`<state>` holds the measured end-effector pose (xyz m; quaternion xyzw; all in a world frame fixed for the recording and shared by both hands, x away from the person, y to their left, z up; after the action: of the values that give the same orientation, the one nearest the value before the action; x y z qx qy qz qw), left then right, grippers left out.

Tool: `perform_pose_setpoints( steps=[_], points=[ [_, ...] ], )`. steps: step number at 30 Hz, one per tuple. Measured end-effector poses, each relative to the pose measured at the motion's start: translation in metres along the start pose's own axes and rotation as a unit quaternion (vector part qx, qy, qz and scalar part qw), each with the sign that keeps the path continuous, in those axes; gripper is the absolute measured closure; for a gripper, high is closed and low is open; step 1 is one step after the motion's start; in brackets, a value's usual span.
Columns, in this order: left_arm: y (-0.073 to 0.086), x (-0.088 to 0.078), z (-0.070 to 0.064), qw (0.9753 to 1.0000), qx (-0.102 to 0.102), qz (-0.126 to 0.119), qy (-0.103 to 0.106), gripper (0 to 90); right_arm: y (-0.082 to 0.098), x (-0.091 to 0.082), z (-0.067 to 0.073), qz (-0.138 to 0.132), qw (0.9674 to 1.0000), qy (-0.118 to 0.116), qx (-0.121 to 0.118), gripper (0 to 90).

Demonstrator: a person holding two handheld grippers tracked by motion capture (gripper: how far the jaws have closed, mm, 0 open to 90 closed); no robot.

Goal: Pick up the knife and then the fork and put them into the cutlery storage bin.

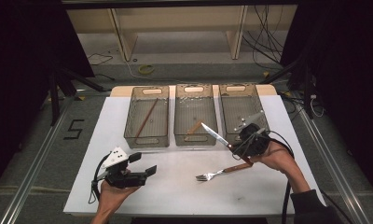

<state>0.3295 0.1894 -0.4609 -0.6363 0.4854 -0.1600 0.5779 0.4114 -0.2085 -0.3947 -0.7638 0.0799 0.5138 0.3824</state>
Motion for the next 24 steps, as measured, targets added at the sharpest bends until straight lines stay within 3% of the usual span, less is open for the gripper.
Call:
perform_pose_setpoints(
  steps=[17,24],
  points=[
    [-0.001,0.0,0.0,1.0,0.004,-0.004,0.0,17.2,-0.021,-0.001,-0.031,-0.012,0.9989,0.013,0.042,77.7],
    [-0.001,0.0,0.0,1.0,0.003,-0.004,0.0,17.2,-0.027,-0.001,-0.038,-0.014,0.9985,0.018,0.049,77.6]
  ],
)
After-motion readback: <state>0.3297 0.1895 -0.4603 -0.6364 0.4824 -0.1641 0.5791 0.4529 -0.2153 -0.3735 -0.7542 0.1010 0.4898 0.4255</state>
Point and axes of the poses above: each handheld gripper's, and its own axes: x roughly forward along the jaws, y roughly out of its underside, z roughly to its left, the point moved 1 cm from there along x, roughly forward along the jaws, and after that the axes turned 12 degrees about y, right-handed, at the moved point
